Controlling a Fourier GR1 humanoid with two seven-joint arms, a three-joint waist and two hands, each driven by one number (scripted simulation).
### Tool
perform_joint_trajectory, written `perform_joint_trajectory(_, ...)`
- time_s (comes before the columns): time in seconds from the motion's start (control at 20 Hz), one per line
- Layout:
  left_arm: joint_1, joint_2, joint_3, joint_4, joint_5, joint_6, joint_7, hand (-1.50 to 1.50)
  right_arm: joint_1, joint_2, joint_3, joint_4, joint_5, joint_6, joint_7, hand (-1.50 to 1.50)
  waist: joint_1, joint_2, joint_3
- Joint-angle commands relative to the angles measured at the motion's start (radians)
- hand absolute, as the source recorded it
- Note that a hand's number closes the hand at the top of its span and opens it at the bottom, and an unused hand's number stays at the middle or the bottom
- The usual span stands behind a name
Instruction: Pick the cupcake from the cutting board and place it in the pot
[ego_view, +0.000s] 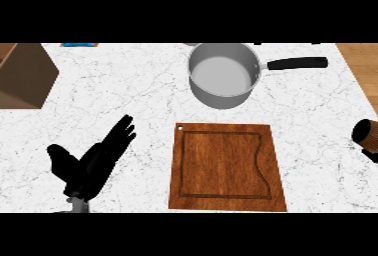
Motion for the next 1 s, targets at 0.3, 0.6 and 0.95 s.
perform_joint_trajectory(0.3, 0.013, 0.009, 0.016, 0.013, 0.014, -0.036, -0.030, 0.00, -0.166, 0.016, -0.115, -0.211, -0.243, 0.138, 0.109, 1.50, 0.018, 0.003, 0.000)
perform_joint_trajectory(0.6, -0.082, -0.032, 0.003, 0.091, -0.030, 0.001, -0.028, 0.00, -0.428, 0.015, -0.070, -0.111, -0.296, 0.178, 0.287, 1.50, 0.025, 0.007, 0.000)
perform_joint_trajectory(0.95, -0.057, -0.009, 0.006, 0.001, 0.014, -0.028, 0.055, 0.00, -0.681, 0.068, 0.050, 0.162, -0.202, 0.123, 0.302, 1.50, 0.036, 0.008, 0.000)
